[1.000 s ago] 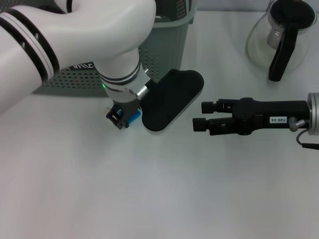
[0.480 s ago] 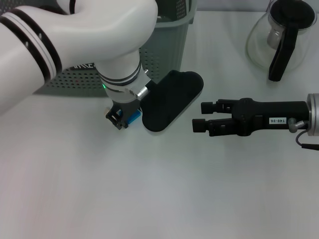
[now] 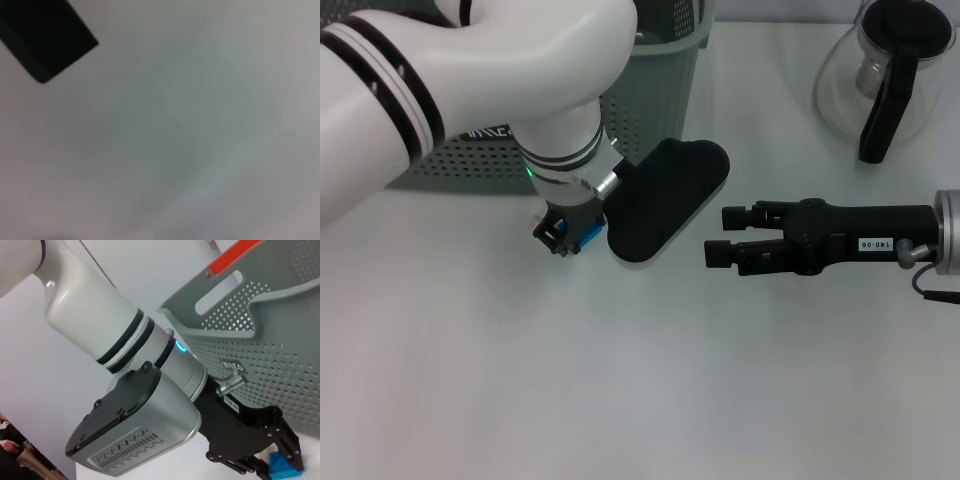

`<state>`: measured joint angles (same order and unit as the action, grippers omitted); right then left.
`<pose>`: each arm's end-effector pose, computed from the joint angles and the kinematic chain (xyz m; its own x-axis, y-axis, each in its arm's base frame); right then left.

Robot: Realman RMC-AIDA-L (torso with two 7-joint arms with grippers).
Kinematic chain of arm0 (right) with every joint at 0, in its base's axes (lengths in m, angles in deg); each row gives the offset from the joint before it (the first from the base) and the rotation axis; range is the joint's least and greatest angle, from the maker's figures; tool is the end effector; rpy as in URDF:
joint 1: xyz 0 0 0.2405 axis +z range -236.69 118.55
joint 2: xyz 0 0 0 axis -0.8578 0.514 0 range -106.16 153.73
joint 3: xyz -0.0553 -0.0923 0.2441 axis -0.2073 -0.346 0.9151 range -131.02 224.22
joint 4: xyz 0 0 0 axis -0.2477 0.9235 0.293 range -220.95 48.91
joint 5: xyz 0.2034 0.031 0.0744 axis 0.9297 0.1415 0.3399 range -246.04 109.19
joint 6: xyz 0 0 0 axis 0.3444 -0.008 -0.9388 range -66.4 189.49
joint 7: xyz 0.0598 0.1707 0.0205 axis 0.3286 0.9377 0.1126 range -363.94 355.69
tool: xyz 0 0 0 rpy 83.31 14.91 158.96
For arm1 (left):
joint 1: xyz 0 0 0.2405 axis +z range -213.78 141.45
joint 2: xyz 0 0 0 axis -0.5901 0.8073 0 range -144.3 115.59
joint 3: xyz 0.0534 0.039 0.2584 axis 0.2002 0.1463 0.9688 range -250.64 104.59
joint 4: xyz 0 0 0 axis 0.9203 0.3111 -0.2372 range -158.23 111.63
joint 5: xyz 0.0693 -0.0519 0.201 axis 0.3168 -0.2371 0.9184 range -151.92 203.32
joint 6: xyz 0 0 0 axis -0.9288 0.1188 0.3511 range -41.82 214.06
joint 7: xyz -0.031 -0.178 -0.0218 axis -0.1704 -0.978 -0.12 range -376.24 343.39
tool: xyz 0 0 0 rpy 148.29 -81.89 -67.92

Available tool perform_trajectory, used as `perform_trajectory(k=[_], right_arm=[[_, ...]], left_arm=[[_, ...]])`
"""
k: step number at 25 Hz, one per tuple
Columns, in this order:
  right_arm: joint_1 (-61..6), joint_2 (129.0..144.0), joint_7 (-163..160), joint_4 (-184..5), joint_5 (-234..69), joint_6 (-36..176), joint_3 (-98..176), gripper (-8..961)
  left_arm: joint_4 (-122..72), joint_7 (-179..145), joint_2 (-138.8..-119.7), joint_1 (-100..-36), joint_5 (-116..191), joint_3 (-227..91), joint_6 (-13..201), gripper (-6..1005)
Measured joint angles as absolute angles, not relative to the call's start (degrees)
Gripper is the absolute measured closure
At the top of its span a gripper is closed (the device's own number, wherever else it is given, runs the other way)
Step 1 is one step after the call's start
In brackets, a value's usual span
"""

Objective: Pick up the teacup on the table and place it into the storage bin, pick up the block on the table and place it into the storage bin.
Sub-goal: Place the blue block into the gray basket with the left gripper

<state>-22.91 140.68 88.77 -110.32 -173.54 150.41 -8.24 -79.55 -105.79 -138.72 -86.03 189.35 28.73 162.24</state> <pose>0.2268 0.3400 -0.0840 0.6631 -0.6115 -0.4316 -0.5878 -0.7825 0.2056 -0.1825 0.3891 -0.1330 0.4391 -0.6027 -0.6663 -0.5754 -0.7582 0.3067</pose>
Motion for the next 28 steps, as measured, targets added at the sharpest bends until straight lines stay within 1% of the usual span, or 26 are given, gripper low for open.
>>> perform_trajectory(k=[5,9,14,17,19,20,22,26,28], right_arm=[[-23.15,140.68,88.42,-110.34,-173.54,150.43,-8.23,12],[-23.65,140.58,88.18,-110.36,-173.54,150.86,-8.16,12],[-24.97,139.75,87.83,-110.38,-173.54,151.94,-7.5,12],[-25.49,139.41,86.76,-110.4,-173.54,152.25,-6.94,12],[-25.66,139.17,86.28,-110.46,-173.54,152.43,-6.85,12],[-25.69,139.04,86.13,-110.47,-173.58,152.48,-6.84,12],[-25.65,138.78,86.02,-110.47,-173.69,152.57,-6.83,12],[-25.23,138.16,86.0,-110.48,-173.85,152.76,-6.83,12],[-24.94,138.13,86.01,-110.92,-173.89,153.13,-6.83,12]], left_arm=[[-81.42,-106.2,-138.73,-85.96,189.33,26.95,164.48,592],[-90.27,-106.25,-138.87,-83.78,187.71,19.88,175.76,592],[-100.79,-106.42,-138.81,-81.53,178.84,3.36,194.13,591],[-101.69,-107.31,-138.64,-81.38,173.31,-10.3,201.03,590],[-101.03,-108.09,-137.97,-80.96,169.65,-19.27,202.73,590],[-100.49,-108.67,-137.28,-80.58,167.59,-23.2,203.11,590],[-98.92,-110.53,-135.25,-79.51,162.37,-29.19,203.18,589],[-95.24,-115.58,-130.25,-77.72,153.06,-39.36,200.35,589],[-92.96,-117.76,-127.61,-77.83,151.91,-43.87,198.18,588]])
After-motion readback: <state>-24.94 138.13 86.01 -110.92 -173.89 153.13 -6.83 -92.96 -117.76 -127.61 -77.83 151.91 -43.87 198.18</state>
